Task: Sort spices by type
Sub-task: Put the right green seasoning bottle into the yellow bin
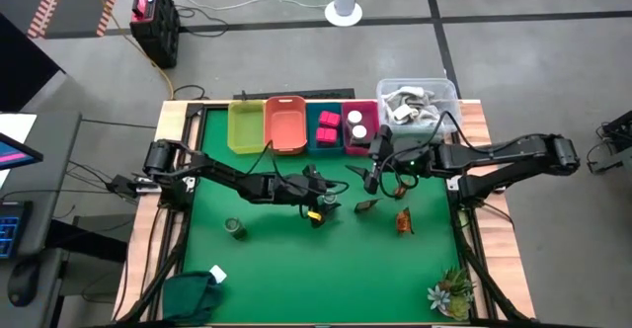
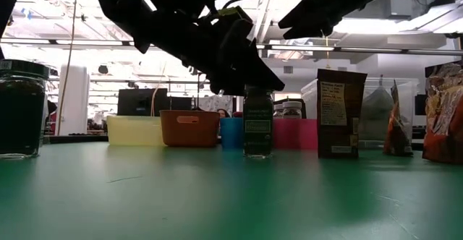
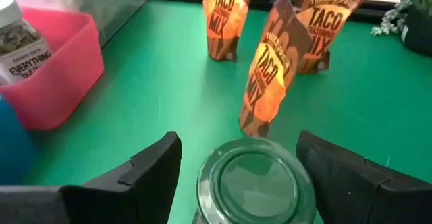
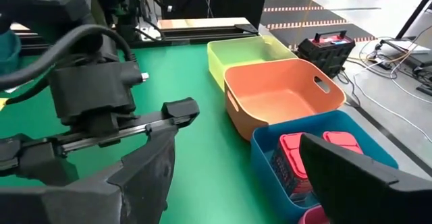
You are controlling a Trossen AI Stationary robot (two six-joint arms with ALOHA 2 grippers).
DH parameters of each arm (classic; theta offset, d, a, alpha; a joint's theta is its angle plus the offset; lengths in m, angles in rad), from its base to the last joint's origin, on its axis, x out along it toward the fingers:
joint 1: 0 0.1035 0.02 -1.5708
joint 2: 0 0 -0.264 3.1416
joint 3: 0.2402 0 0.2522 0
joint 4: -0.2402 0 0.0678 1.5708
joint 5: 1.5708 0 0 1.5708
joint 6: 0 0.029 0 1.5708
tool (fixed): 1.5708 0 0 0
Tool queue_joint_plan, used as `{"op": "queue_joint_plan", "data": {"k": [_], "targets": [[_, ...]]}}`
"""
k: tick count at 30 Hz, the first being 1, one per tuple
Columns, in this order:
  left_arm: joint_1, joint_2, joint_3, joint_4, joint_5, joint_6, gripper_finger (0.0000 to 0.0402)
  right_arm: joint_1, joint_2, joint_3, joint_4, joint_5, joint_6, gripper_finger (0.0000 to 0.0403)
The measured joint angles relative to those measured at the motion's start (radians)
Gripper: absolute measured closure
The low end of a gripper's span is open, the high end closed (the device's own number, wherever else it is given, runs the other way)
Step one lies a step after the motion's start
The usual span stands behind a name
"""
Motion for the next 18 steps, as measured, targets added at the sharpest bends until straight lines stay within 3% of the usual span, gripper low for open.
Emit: {"op": "queue_joint_plan", "data": {"k": [6, 12, 18], "targets": [[0.002, 0.0, 0.0, -0.013, 0.023, 0.004, 0.0135, 0.0, 0.0, 0.0, 0.003, 0.0, 0.0, 0.0062], [0.002, 0.0, 0.0, -0.045, 0.028, 0.028, 0.0205, 0.002, 0.0, 0.0, 0.003, -0.001, 0.0, 0.0062], [0.002, -0.016, 0.0, -0.061, 0.028, 0.061, 0.0208, 0.002, 0.0, 0.0, -0.011, -0.002, 0.006, 0.0062]]}}
